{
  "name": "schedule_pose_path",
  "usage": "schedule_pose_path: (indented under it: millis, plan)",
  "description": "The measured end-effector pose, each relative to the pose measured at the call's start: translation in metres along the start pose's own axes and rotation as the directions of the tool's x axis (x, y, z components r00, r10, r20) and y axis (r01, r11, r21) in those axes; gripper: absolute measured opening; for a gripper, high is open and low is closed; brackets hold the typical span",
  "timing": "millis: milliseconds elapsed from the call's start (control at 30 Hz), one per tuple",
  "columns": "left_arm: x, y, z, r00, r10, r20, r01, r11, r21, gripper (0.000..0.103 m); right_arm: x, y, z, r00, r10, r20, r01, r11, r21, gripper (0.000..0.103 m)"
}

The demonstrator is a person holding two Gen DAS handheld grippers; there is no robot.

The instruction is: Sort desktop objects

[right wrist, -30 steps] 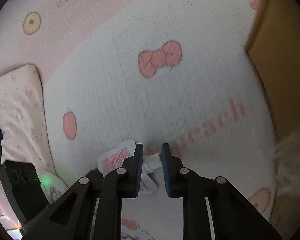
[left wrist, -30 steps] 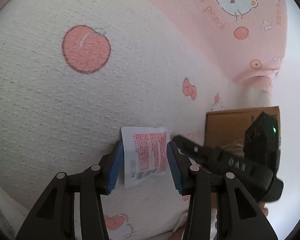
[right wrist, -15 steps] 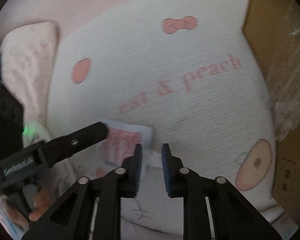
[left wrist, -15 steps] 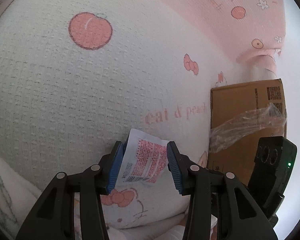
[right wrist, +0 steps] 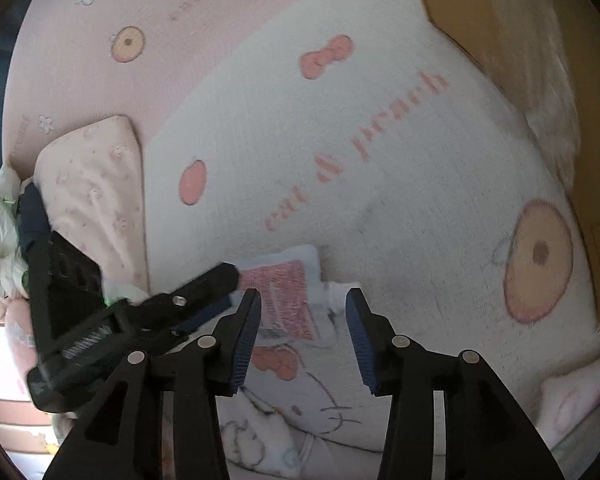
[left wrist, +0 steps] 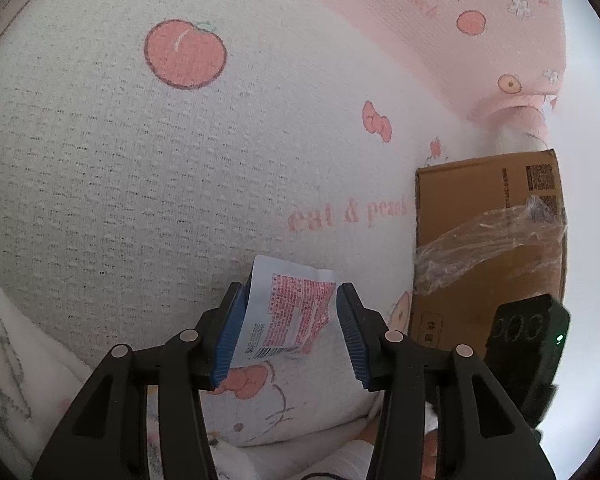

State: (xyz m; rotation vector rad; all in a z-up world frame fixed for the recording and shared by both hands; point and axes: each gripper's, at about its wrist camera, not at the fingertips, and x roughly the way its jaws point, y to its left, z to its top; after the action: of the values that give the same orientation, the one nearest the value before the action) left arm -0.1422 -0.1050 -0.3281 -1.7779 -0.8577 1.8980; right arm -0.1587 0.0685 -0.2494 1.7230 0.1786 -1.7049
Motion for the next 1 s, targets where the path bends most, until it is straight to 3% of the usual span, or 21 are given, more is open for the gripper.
schedule_pose_path:
  millis: [133,167,200,533,700,1000]
  plan:
    - [0.002,-0.001,-0.002,0.999,0.043,-0.011,-0.043,0.999,0.018,0.055,0.011,-0.002,-0.008,0.999,-0.034,-0.001,0.034,0.999,-0.017,0.041]
    - [0.002,-0.001,-0.002,0.999,0.045,-0.011,-0.045,0.999,0.018,0.055,0.015,-0.002,-0.008,0.999,0.042,-0.012,-0.042,0.999,-0.032,0.041]
    - [0.002,-0.001,-0.002,0.999,0.044,-0.009,-0.044,0.999,0.017,0.055,0.016,-0.001,-0.007,0.999,0.051,-0.012,-0.051,0.998,-0.041,0.041]
    - [0.011,-0.001,-0.009,0.997,0.049,-0.064,-0.048,0.999,0.022,0.054,0.023,-0.003,-0.002,0.999,0.053,-0.003,-0.053,0.990,-0.127,0.042]
    - [0.012,0.002,-0.010,0.996,0.080,-0.048,-0.080,0.997,0.006,0.041,0.023,-0.002,-0.001,0.999,0.051,-0.004,-0.051,0.986,-0.157,0.042]
    - [0.008,-0.003,-0.009,0.998,0.048,-0.037,-0.047,0.999,0.025,0.041,0.021,0.005,-0.002,1.000,0.006,0.001,-0.006,0.974,-0.225,0.042]
